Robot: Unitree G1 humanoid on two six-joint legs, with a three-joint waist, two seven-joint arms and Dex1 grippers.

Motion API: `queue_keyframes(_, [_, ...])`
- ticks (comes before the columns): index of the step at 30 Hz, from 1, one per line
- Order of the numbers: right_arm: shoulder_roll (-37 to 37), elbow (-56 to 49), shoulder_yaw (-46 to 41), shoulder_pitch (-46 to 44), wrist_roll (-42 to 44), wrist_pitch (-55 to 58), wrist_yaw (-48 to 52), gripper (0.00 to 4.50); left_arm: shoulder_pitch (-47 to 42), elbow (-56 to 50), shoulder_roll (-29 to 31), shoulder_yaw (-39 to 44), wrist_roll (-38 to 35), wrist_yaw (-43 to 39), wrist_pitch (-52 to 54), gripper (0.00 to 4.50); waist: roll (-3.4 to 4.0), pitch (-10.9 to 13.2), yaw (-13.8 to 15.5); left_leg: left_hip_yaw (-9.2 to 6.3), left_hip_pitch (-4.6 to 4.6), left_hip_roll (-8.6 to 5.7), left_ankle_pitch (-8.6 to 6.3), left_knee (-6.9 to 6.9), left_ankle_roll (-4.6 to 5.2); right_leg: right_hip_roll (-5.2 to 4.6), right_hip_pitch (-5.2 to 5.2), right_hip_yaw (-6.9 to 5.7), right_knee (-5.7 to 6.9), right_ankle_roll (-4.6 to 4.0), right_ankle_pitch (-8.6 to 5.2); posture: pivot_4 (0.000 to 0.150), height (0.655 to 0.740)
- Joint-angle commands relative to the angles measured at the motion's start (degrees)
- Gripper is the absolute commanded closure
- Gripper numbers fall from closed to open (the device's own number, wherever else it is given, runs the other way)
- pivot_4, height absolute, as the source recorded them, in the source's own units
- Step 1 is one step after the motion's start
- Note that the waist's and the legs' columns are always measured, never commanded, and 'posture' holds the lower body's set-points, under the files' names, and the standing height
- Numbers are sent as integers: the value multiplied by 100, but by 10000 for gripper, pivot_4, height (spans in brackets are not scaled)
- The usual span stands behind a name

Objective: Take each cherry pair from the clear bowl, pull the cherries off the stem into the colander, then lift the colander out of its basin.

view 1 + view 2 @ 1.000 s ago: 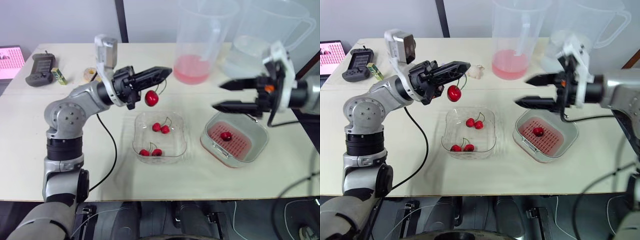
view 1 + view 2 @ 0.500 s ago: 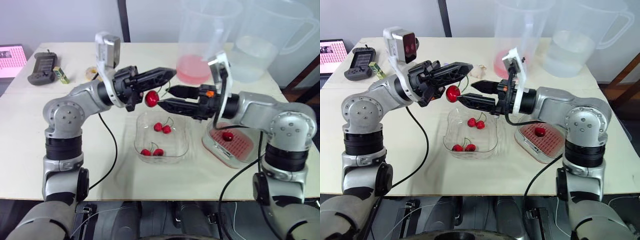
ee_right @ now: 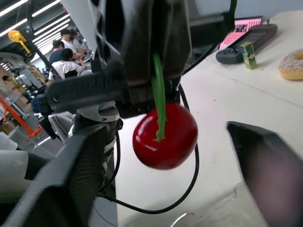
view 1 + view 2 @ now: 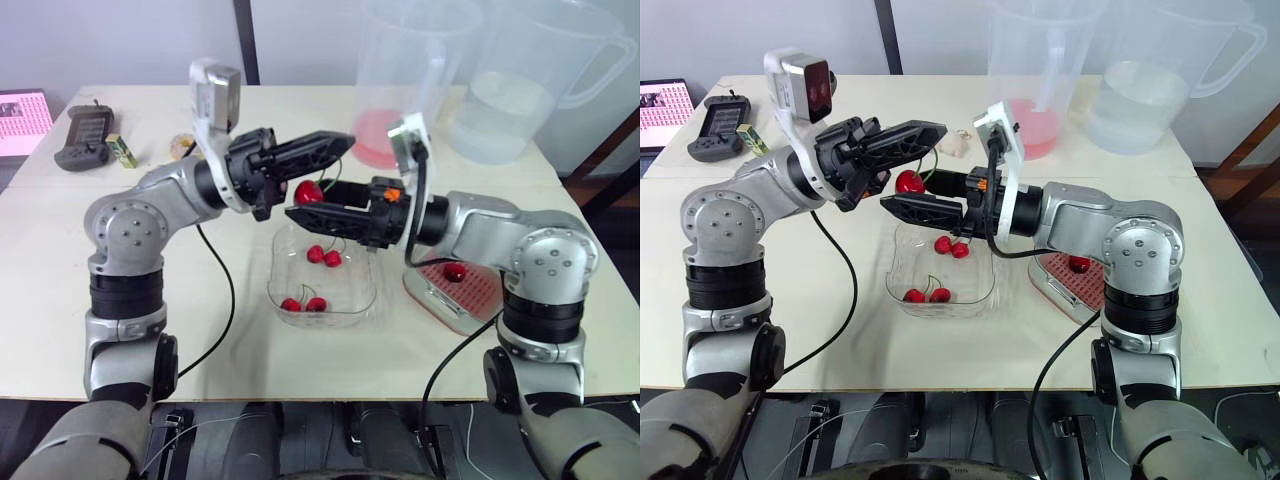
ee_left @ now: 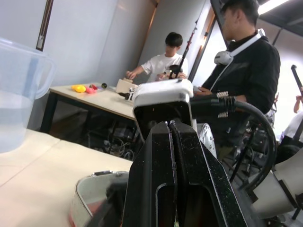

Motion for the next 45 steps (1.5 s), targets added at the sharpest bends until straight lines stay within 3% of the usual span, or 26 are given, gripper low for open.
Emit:
queue_keyframes(1, [23,-82,-11,-184,2,-204,18,22517,-128,-165,43,50,-102,-54,-4,45000,0,0,0,0,0,0,0,0,0,0,0,0,0,0,0,1500,7400])
queue_keyframes(35, [-89,-153,41,-64,196,-365,-5,22517,-129,-93,57,16,99,-137,-174,45000,0,0,-1,0,1,0,0,0,0,0,0,0,0,-1,0,1500,7400])
queue_keyframes(40, [-89,-141,60,-66,145,-434,13,36566,-167,-73,20,31,98,-162,-226,45000,0,0,0,0,1,0,0,0,0,0,0,0,0,-1,0,1500,7400])
queue_keyframes(45, [-107,-180,89,-52,149,-473,36,36865,-172,-82,46,16,121,-197,-228,45000,0,0,-1,0,1,0,0,0,0,0,0,0,0,-1,0,1500,7400])
